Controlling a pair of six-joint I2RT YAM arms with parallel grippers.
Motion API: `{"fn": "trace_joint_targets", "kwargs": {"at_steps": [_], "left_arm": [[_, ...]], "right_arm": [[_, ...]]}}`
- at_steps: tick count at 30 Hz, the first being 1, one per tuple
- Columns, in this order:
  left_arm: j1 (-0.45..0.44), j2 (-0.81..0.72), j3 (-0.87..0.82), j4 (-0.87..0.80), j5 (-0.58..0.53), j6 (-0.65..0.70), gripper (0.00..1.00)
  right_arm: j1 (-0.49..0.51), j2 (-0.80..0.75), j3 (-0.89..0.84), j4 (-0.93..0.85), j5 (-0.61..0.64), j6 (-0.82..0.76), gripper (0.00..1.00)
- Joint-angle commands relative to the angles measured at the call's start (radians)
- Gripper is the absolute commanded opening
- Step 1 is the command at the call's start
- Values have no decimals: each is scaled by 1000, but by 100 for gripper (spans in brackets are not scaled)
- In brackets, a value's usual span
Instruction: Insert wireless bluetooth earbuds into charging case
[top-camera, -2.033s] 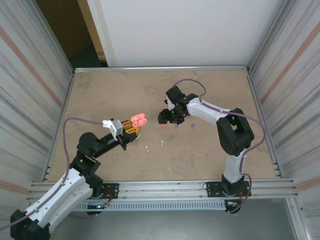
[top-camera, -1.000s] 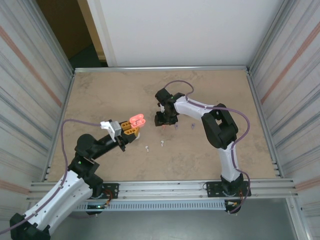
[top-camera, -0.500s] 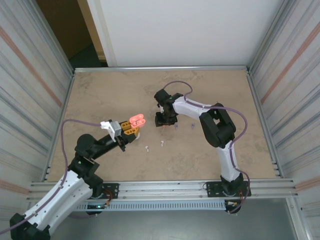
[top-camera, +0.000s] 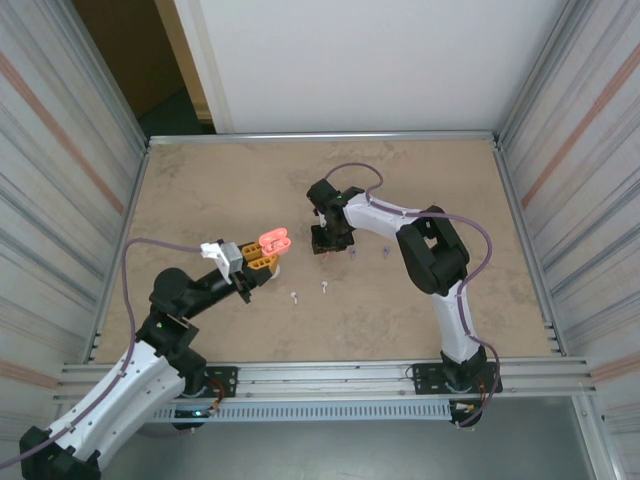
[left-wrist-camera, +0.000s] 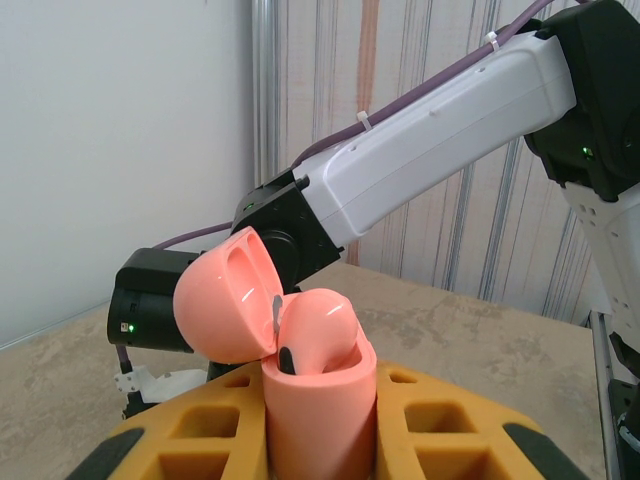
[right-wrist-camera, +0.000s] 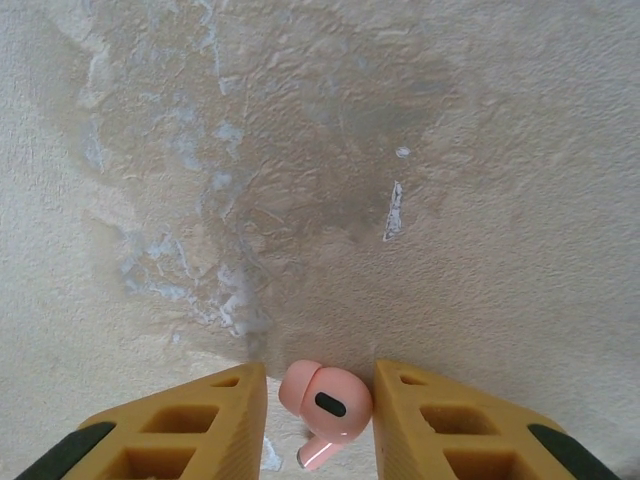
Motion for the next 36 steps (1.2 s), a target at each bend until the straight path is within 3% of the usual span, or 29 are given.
{"fn": "trace_joint_targets", "kwargs": {"at_steps": [1, 7, 18, 28, 36], "left_arm": [[-7, -14, 0, 1, -7, 21, 0], [-7, -15, 1, -1, -6, 21, 0], [-7, -9, -3, 1, -9, 23, 0], [-8, 53, -12, 61, 3, 3, 0], [-7, 142, -11, 150, 31, -43, 0]], "right_arm": [[12, 13, 25, -25, 10, -14, 31], [16, -6, 22, -25, 26, -34, 24], [23, -103, -22, 22, 45, -108, 21], [25, -351, -161, 109, 64, -222, 21], [26, -609, -290, 211, -26, -323, 21]]}}
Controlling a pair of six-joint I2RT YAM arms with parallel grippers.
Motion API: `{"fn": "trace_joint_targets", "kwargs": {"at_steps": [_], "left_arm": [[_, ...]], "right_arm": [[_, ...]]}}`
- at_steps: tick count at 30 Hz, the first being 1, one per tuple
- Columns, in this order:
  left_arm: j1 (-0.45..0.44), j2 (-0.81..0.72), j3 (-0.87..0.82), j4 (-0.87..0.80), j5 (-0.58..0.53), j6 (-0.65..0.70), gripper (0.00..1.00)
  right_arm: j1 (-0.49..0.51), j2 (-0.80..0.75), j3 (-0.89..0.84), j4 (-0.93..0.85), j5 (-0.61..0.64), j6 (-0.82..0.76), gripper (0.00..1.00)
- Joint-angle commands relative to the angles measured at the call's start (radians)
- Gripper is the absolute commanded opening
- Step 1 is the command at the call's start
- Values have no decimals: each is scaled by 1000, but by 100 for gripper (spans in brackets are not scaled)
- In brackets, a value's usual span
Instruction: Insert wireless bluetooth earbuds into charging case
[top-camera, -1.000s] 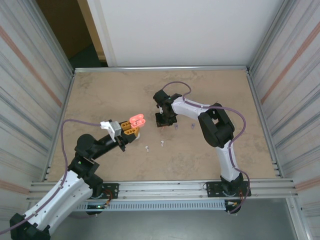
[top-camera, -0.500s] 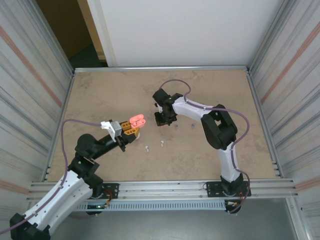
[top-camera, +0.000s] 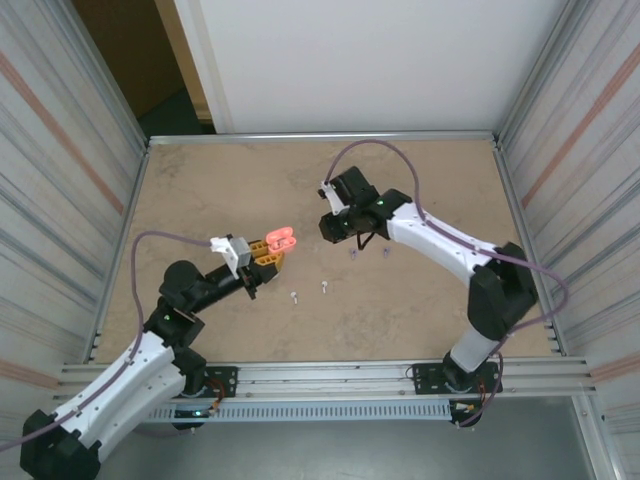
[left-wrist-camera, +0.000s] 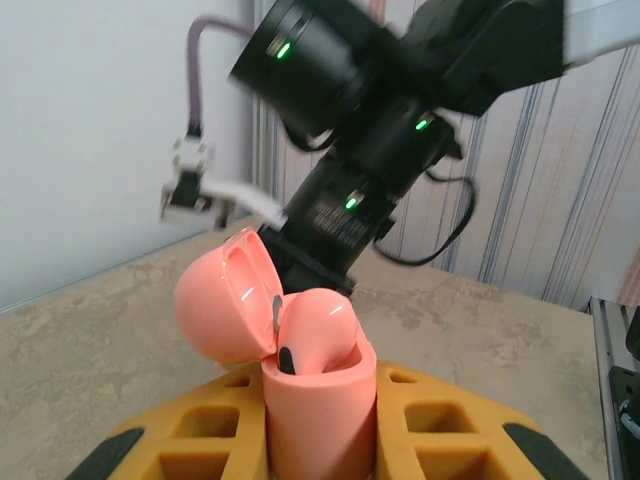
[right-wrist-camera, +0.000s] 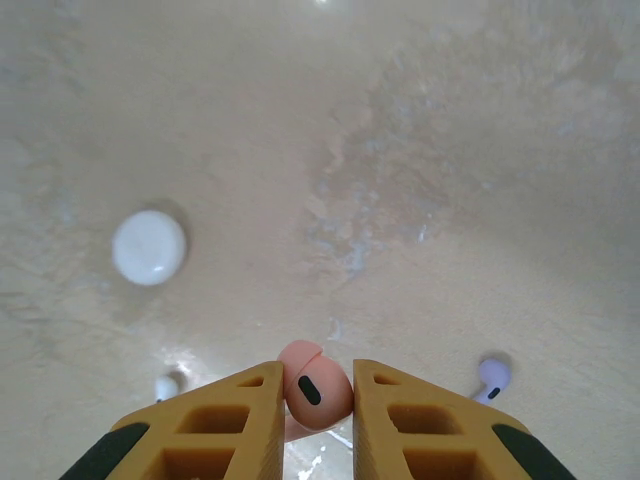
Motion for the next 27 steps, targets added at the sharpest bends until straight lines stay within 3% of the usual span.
{"fn": "trace_joint_targets", "kwargs": {"at_steps": [1, 12, 27], "left_arm": [[-7, 34, -7, 96, 29, -35, 0], [-7, 148, 20, 181, 84, -105, 0], [-9, 222, 45, 249, 151, -188, 0]], "right_arm": [[8, -111, -42, 59, -55, -83, 21], [7, -364, -171, 222, -154, -178, 22], [63, -455, -226, 389, -259, -241, 22]]}}
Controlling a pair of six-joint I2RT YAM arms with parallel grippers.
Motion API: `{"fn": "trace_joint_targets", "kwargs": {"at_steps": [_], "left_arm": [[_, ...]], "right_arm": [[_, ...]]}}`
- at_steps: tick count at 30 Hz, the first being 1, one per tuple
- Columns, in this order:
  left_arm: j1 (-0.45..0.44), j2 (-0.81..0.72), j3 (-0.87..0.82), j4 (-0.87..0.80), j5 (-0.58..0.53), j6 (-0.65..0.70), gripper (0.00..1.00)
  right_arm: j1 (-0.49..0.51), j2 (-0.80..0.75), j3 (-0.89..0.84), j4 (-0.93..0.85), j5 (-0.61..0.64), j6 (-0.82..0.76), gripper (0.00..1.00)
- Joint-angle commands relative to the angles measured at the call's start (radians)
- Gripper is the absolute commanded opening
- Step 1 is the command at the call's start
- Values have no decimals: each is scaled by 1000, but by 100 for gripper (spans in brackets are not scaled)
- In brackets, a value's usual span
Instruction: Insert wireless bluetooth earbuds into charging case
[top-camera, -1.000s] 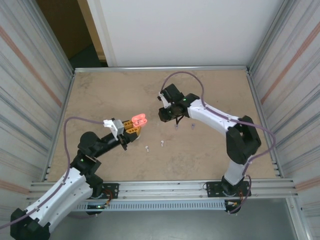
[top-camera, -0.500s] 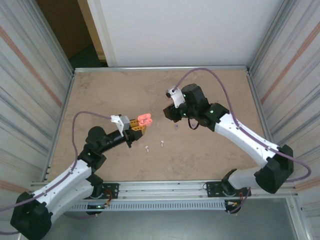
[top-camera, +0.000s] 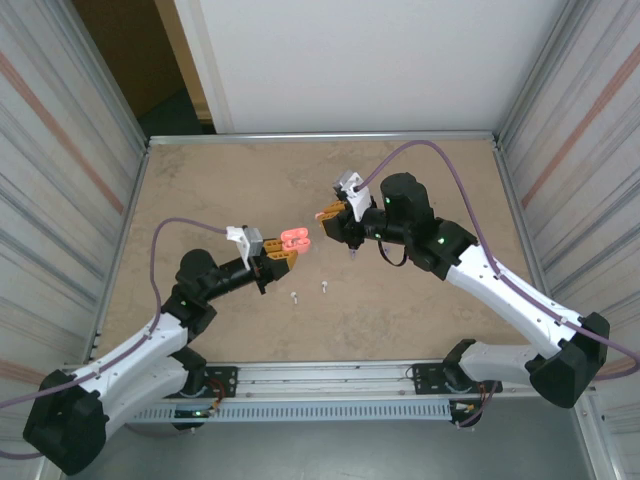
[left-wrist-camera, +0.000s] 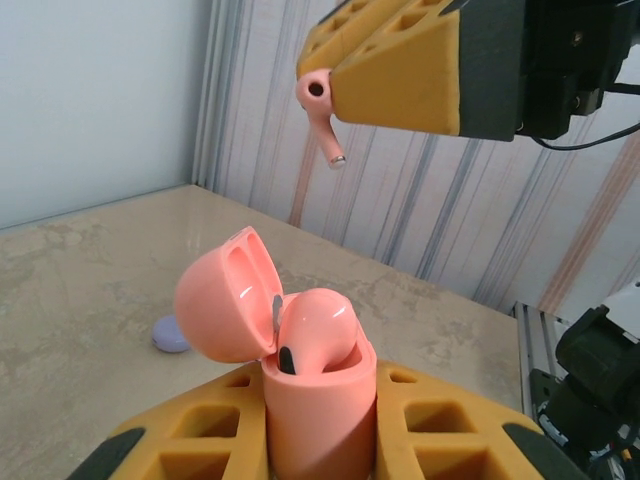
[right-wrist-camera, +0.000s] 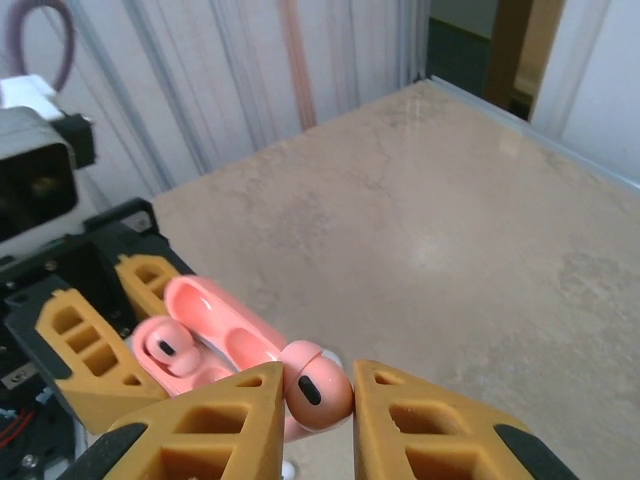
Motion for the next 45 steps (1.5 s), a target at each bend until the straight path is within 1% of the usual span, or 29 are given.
{"fn": "trace_joint_targets", "kwargs": {"at_steps": [1, 8, 23, 45], "left_arm": [[-9, 7, 39, 62, 35, -31, 0], [-10, 21, 43, 73, 43, -46, 0], [-10, 32, 54, 83, 61, -60, 0], [-12, 24, 57, 77, 56, -60, 0]], "right_arm": [[24, -20, -17, 60, -37, -48, 22], [49, -13, -29, 69, -36, -73, 22], [62, 7, -48, 60, -7, -96, 21], [73, 25, -61, 33, 17, -123, 21]]}}
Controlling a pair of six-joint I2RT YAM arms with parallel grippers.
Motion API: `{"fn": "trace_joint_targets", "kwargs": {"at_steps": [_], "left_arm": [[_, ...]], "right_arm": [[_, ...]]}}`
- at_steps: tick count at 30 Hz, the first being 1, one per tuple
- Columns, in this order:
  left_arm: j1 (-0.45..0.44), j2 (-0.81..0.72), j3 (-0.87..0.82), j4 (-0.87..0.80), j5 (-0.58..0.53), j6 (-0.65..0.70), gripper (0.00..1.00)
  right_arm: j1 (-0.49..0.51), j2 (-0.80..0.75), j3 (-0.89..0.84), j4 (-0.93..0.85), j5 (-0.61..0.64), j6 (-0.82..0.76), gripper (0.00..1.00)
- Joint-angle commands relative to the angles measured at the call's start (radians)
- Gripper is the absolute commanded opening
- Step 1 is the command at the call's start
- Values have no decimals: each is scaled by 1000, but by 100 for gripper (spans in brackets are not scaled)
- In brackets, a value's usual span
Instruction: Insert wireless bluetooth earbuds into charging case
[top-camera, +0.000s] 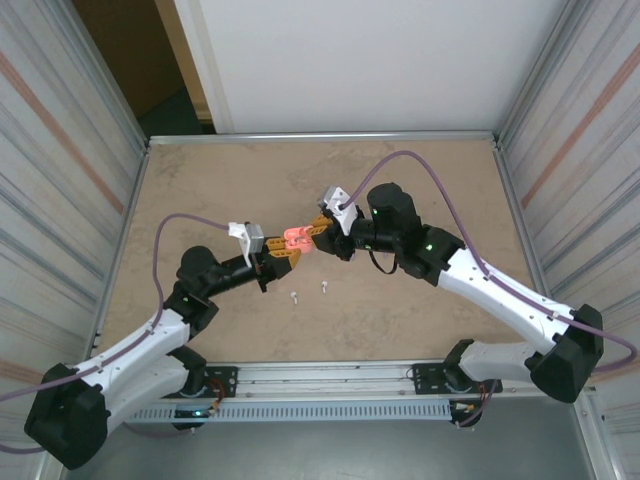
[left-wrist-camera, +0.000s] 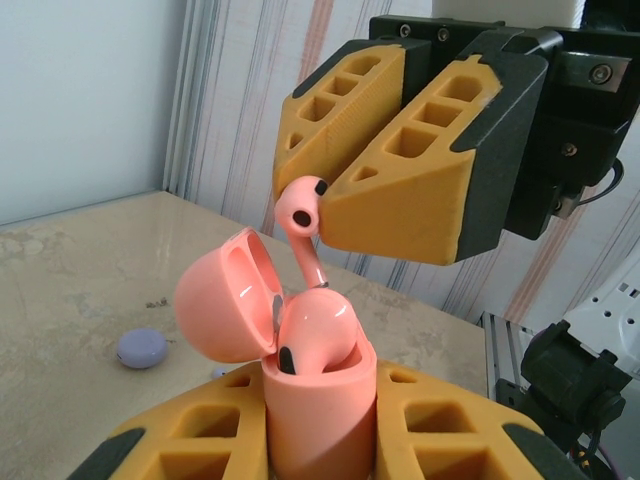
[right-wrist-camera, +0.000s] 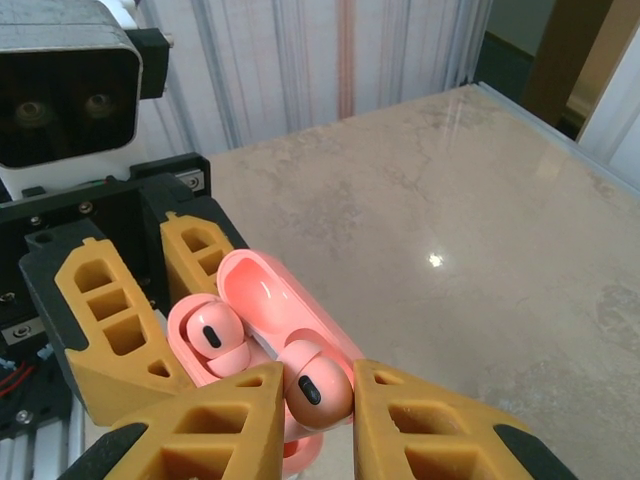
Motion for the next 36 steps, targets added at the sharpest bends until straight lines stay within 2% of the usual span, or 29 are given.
{"fn": "trace_joint_targets", "kwargs": {"at_steps": [1, 17, 26, 36], "left_arm": [[-7, -9, 35, 32, 14, -5, 0], [-7, -13, 40, 29, 5, -3, 0], [-6, -16, 43, 32, 7, -3, 0], [-6, -12, 44, 33, 9, 4, 0]], "right_arm": [[8, 2, -18, -14, 18, -24, 21], [10, 7, -24, -29, -31, -35, 22], [9, 13, -9, -37, -60, -28, 26], [8, -9, 30, -49, -49, -6, 45]]}}
